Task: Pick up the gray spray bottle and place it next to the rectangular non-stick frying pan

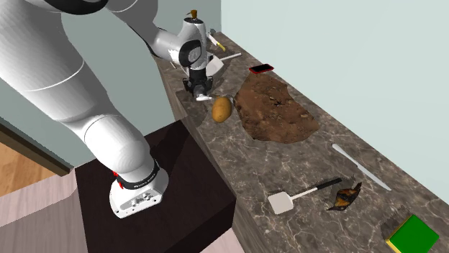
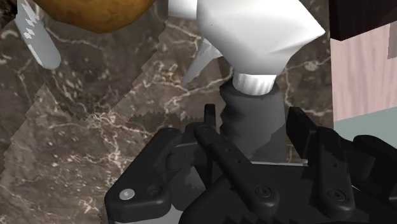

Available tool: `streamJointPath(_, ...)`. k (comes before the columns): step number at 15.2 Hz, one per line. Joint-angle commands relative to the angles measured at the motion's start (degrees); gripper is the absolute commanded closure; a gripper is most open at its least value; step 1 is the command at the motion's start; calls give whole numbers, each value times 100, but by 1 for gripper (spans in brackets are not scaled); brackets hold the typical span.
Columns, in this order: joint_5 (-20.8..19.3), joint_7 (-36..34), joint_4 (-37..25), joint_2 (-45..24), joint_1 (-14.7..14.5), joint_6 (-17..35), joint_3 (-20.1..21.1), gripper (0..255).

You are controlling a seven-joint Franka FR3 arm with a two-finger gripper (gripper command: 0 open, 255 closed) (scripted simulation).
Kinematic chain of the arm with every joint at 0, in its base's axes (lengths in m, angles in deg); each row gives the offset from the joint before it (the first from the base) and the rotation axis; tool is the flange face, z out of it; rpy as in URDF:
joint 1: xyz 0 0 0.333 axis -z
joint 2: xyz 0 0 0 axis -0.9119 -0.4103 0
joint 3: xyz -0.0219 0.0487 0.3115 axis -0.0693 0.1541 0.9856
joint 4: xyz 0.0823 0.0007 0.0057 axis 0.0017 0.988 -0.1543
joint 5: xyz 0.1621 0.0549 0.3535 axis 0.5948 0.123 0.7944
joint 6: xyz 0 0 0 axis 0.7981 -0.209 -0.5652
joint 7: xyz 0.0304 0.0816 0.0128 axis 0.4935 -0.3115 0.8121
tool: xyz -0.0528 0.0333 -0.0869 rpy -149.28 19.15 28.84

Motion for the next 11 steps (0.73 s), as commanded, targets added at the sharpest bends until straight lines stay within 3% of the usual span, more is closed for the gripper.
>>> streamJointPath(1, -46, -12, 24, -158, 10, 183, -4, 255)
streamJointPath(5, -159, -78, 63, -495, 12, 551, -10, 255)
streamJointPath(11, -159, -77, 63, -495, 11, 551, -11, 255)
